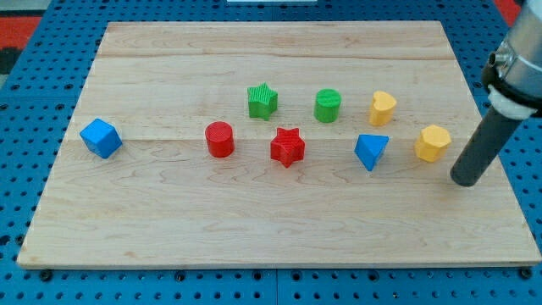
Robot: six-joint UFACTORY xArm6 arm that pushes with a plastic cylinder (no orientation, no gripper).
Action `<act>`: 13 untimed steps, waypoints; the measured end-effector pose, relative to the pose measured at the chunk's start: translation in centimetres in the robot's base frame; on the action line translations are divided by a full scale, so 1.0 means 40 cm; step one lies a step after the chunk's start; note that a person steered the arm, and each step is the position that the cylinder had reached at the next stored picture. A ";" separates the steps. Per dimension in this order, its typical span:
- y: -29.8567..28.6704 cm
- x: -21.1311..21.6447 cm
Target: Align the hexagon horizontally at the right side of the heart
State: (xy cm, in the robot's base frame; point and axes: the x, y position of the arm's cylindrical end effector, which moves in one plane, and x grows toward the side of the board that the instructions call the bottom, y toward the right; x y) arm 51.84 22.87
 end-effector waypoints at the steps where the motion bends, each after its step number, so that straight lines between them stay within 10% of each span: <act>1: -0.011 -0.091; 13: -0.085 -0.214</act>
